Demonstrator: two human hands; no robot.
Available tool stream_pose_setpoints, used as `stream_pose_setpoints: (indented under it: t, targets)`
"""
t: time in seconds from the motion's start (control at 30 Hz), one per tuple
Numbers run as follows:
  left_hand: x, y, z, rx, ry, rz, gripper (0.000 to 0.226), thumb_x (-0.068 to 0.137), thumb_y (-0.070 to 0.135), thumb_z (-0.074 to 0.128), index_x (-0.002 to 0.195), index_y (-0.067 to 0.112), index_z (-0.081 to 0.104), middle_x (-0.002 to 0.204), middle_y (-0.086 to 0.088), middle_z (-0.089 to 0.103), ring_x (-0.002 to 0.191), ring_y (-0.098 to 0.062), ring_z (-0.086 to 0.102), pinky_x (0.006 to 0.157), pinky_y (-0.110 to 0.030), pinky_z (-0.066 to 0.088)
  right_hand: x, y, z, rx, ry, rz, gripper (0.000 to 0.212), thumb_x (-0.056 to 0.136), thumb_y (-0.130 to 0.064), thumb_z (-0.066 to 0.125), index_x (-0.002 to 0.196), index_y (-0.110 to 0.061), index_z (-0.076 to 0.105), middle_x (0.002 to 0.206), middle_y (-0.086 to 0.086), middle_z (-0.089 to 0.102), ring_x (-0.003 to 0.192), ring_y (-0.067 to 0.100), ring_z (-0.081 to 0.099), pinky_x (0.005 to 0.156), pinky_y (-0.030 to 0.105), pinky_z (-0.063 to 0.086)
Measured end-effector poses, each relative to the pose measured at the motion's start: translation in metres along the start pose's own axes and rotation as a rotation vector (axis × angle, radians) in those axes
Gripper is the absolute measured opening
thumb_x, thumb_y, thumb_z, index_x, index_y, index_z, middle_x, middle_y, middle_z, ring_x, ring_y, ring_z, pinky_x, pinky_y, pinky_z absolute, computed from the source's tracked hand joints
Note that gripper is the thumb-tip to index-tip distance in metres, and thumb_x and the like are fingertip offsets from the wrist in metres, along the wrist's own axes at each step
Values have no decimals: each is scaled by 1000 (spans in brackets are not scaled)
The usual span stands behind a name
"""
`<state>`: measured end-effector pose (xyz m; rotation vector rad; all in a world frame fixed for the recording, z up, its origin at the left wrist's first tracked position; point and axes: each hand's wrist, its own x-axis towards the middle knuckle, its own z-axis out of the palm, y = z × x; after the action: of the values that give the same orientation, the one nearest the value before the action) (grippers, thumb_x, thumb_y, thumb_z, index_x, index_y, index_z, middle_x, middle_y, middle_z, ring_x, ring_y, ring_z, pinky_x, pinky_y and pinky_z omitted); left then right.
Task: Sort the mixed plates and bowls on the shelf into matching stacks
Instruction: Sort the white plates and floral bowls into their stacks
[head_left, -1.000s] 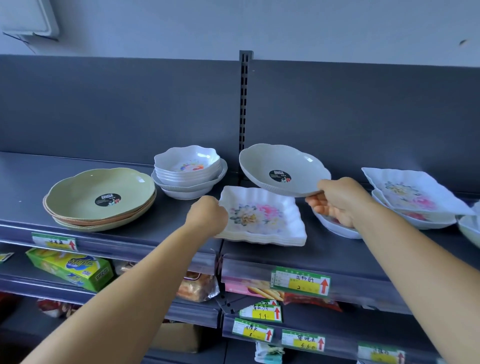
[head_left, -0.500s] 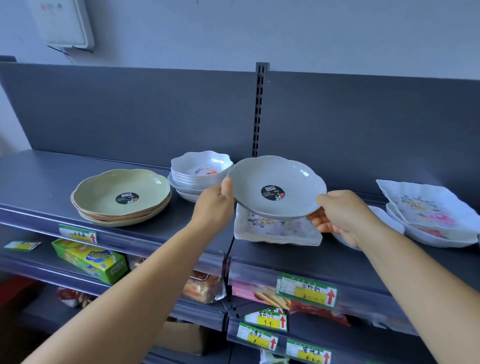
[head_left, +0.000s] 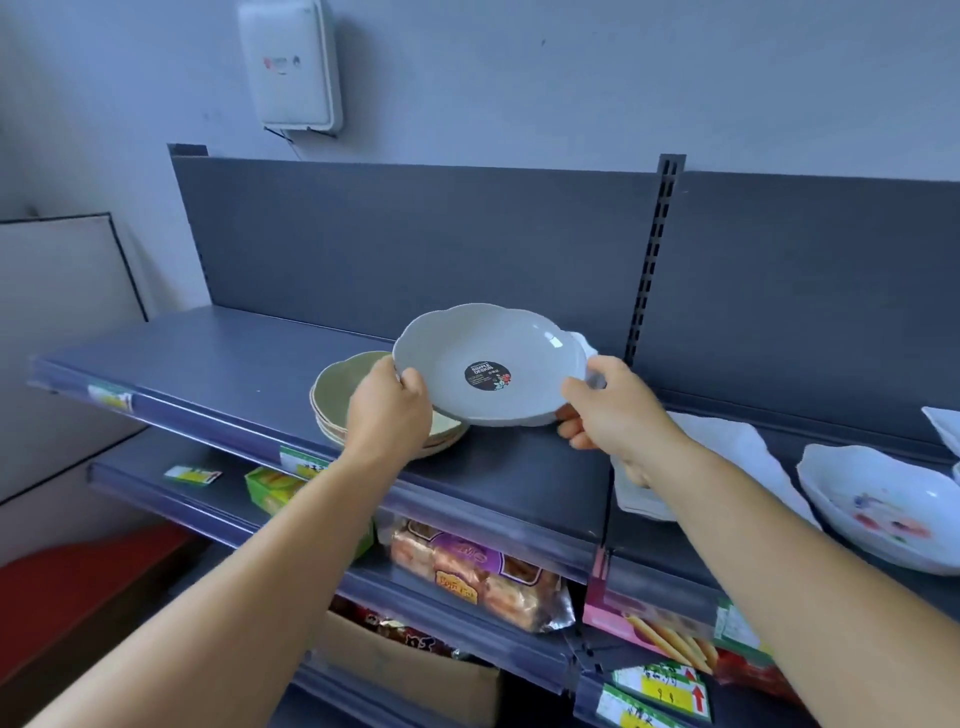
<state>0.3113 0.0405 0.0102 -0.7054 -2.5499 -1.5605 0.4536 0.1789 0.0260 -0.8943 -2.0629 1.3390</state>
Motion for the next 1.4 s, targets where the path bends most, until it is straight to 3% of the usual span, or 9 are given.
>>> stream_pose_setpoints:
  t: [0.1, 0.23, 0.4, 0.6, 0.73, 0.9, 1.1, 1.3, 1.4]
  targets:
    - [14, -22, -22, 26, 40, -59, 26, 95, 12, 32, 69, 11, 33, 68, -5, 40, 64, -25, 35, 54, -31, 27, 7, -9, 39, 1, -58, -5, 36, 95, -19, 46, 131, -19, 42, 92, 6, 64, 66, 14, 59, 68, 29, 53]
    - [32, -48, -40, 97, 59, -136, 25, 94, 16, 31, 93, -1, 49, 98, -23, 55, 92, -41, 52, 73, -39, 41, 21, -7, 78, -52, -98, -16, 28, 92, -22, 49, 119, -17, 50, 101, 6, 66, 67, 11, 60, 81, 38, 54]
    - [47, -68, -50, 176, 24, -255, 38, 95, 16, 30, 111, -7, 55, 127, -26, 44, 118, -43, 42, 96, -47, 43, 33, -2, 108, -125, -115, 20, 24, 87, -24, 51, 102, -9, 62, 91, 10, 69, 69, 19, 58, 75, 40, 54]
    - [62, -78, -43, 68, -163, -335, 41, 92, 10, 30, 120, -19, 39, 131, -39, 42, 93, -53, 48, 89, -57, 44, 45, 6, 118, -222, -111, 64, 28, 83, -29, 50, 97, -8, 63, 96, 15, 68, 85, 33, 61, 83, 47, 54]
    - [70, -82, -37, 104, -117, -294, 35, 97, 7, 30, 124, -10, 43, 125, -27, 52, 117, -44, 50, 90, -46, 46, 47, 9, 121, -274, -123, 76, 23, 87, -25, 49, 97, -8, 61, 81, 6, 57, 77, 25, 51, 68, 37, 48]
    - [75, -82, -29, 117, -138, -262, 33, 97, 7, 31, 127, -3, 41, 128, -24, 49, 110, -39, 53, 78, -39, 42, 52, 15, 120, -254, -109, 101, 27, 87, -25, 50, 106, -10, 62, 103, 10, 66, 98, 31, 63, 87, 41, 54]
    - [71, -77, -13, 241, -133, -187, 39, 99, 16, 34, 133, -3, 36, 134, -27, 44, 120, -44, 47, 96, -45, 41, 54, 23, 108, -245, -78, 122, 22, 88, -23, 47, 97, -9, 62, 90, 8, 60, 81, 25, 53, 67, 32, 42]
    - [76, -75, -10, 246, -190, -200, 42, 101, 22, 28, 136, -1, 33, 137, -24, 39, 122, -43, 43, 95, -47, 37, 48, 25, 101, -240, -96, 112, 23, 91, -24, 47, 103, -12, 62, 91, 5, 60, 84, 22, 52, 74, 32, 43]
    - [80, -80, -12, 256, -201, -150, 44, 100, 29, 29, 130, -1, 38, 132, -25, 45, 118, -42, 45, 89, -44, 38, 42, 23, 96, -226, -86, 129, 30, 92, -24, 48, 111, -5, 60, 99, 15, 62, 84, 20, 48, 80, 34, 44]
